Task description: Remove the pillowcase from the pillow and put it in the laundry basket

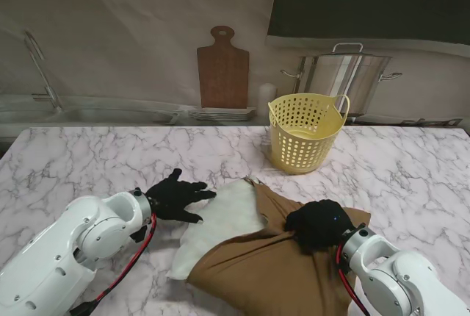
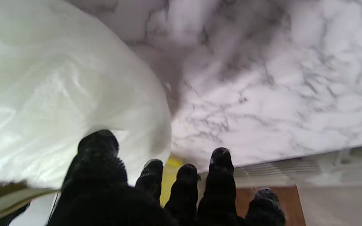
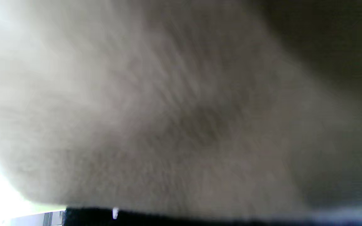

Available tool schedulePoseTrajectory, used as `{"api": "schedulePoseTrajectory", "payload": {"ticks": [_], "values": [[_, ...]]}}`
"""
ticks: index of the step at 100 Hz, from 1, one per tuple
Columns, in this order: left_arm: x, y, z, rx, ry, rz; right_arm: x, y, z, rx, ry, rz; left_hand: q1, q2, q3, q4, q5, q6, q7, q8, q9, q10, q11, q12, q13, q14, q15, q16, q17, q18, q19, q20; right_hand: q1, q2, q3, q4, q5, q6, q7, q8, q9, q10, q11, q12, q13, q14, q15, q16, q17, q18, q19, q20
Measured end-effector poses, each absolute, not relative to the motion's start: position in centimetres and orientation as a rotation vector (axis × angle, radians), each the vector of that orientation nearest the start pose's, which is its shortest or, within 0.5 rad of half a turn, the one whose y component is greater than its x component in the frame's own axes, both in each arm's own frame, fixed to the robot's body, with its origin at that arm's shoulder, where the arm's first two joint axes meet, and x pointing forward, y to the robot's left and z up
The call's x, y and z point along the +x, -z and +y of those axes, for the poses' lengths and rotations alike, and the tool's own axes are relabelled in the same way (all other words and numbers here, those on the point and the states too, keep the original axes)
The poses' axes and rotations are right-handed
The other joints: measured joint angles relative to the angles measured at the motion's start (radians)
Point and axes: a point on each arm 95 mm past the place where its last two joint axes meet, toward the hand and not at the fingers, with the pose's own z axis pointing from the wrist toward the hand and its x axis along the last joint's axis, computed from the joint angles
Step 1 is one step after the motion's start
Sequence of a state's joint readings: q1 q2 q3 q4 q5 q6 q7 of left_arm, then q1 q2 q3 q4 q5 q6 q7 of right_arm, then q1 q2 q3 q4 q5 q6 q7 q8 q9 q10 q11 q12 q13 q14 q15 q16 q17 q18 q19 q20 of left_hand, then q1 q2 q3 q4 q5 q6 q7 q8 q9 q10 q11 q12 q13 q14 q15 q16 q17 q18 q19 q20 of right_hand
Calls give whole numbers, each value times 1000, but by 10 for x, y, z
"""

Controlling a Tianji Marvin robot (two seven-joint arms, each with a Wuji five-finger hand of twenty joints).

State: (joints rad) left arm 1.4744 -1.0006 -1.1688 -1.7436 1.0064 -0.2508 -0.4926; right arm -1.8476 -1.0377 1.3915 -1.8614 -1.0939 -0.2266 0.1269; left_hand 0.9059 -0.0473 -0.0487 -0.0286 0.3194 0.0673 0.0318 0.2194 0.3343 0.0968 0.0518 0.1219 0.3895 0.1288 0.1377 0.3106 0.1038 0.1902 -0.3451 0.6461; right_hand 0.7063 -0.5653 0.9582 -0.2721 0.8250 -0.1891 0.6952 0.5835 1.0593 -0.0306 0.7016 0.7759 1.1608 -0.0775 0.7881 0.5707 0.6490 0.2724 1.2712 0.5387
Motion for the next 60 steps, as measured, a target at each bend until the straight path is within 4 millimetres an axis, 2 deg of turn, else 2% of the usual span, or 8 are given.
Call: {"api": "schedulePoseTrajectory", "payload": {"ticks": [13,29,48,60], "values": [[389,274,-20,-959,1433,1997,335,314,-11,1080,-1468,1771,62,10,19,0,33,13,10,11,52,14,10,20,35,5,6,9,2,11,0,0,0,-11,9,0,5,0,2,10,0,12,0,2,18,0,43,12,6,0,0,0],[377,265,-25,-971,1591,1971,344,312,-10,1076,-1475,1771,64,23,18,0,43,13,19,23,78,16,14,29,58,6,10,10,11,12,0,0,0,-11,10,0,7,-1,3,10,0,14,0,2,41,0,70,25,10,0,0,-1],[367,269,-37,-1023,1720,1982,356,308,-12,1058,-1480,1760,62,48,18,0,43,15,20,26,90,22,14,32,57,15,10,12,12,12,0,-8,1,-11,10,0,7,-10,3,10,0,22,0,1,58,0,94,27,12,0,0,-10],[362,285,-45,-1114,1712,2111,361,305,-14,1048,-1484,1745,9,44,14,0,40,21,20,26,90,26,3,32,57,15,10,12,11,12,0,-25,1,-11,10,0,7,-11,3,10,-1,24,0,1,68,0,94,27,12,0,1,-10]]}}
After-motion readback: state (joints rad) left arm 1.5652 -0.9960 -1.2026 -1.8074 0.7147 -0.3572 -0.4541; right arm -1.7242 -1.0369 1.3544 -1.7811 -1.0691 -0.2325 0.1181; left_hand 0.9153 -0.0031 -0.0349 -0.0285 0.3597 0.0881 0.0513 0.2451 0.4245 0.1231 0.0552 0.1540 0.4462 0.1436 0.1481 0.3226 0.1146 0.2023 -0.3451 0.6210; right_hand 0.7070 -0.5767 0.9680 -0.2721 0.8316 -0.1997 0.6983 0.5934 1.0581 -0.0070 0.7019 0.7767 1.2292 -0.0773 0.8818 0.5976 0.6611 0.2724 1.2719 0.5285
